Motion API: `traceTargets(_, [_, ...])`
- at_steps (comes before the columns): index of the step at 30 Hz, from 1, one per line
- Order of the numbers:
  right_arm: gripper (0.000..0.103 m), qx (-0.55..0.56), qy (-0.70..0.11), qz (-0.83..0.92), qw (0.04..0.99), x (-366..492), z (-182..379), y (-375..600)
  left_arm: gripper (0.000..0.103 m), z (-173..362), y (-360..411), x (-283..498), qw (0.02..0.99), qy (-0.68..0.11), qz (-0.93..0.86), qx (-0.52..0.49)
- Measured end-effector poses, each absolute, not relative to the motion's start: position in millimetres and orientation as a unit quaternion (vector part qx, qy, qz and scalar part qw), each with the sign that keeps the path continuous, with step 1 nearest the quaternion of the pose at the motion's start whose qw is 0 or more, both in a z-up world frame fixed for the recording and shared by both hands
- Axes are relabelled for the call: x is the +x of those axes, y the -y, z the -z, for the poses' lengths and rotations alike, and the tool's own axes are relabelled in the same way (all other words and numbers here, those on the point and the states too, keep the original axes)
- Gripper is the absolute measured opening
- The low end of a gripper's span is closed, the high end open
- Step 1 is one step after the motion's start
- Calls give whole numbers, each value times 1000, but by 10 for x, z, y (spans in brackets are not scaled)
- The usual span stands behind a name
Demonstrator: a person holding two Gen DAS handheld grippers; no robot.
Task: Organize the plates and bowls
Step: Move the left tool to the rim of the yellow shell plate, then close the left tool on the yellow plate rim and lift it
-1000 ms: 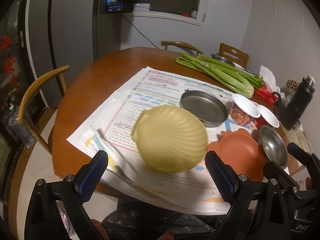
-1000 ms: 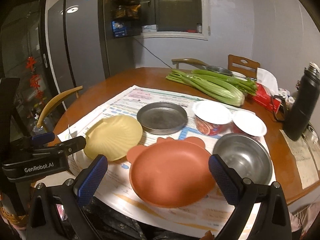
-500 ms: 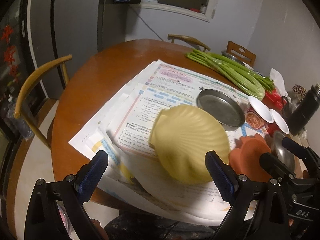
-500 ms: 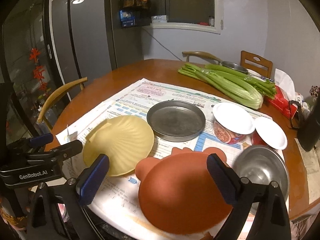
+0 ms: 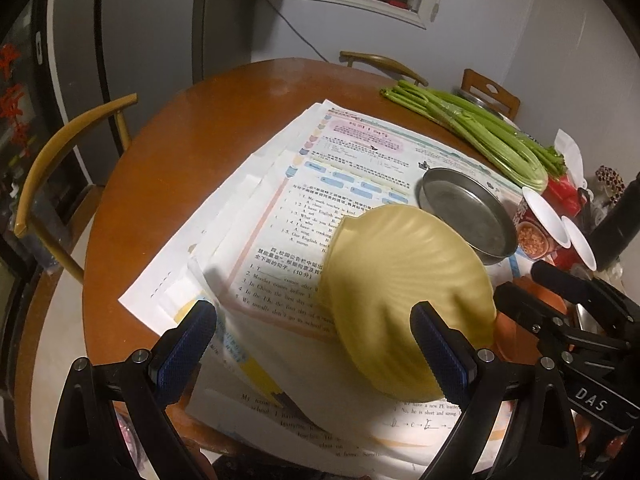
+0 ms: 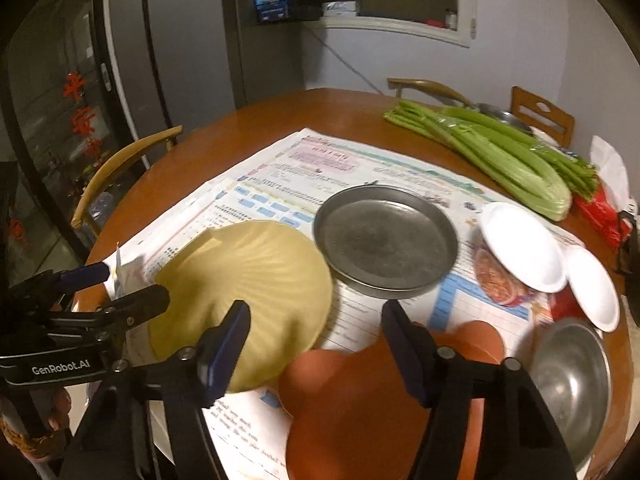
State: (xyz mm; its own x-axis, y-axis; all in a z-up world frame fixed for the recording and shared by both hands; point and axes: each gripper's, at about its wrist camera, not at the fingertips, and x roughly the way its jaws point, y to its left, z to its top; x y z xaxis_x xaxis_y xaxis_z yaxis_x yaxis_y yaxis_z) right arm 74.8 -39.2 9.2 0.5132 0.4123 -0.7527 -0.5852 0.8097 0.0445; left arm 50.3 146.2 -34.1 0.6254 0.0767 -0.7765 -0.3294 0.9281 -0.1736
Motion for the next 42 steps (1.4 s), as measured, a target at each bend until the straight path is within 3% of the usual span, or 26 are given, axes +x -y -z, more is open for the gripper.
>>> traceTargets(9, [52, -107, -412, -303, 853, 859, -4, 334, 97, 396, -1476, 549, 887, -424, -96, -155])
traceTargets(12, [49, -99, -421, -312, 846, 896, 27, 340, 93, 409, -1530, 556, 884, -425, -82, -177])
traceTargets(22, [48, -97, -422, -324, 841, 972, 22, 302, 90, 355, -1521, 615, 889, -423, -87, -150])
traceTargets(23, [48, -98, -424, -325, 839, 977, 32, 290, 88, 359, -1514, 624, 889, -425, -86, -148])
traceTargets(25, [48, -95, -432, -333, 833, 991, 48, 275, 74, 394, -1506, 663, 886, -433, -81, -148])
traceTargets(29, [48, -107, -425, -325, 838, 984, 50, 246, 70, 469, -1482, 709, 880, -444, -78, -150])
traceTargets(31, [48, -107, -426, -326, 837, 1006, 57, 240, 58, 483, -1465, 717, 880, -445, -73, -151])
traceTargets(37, [38, -108, -433, -332, 831, 1035, 88, 198, 40, 544, -1398, 749, 876, -454, -59, -149])
traceTargets(42, [29, -111, -440, -343, 823, 1043, 131, 147, 38, 569, -1377, 760, 875, -456, -57, -151])
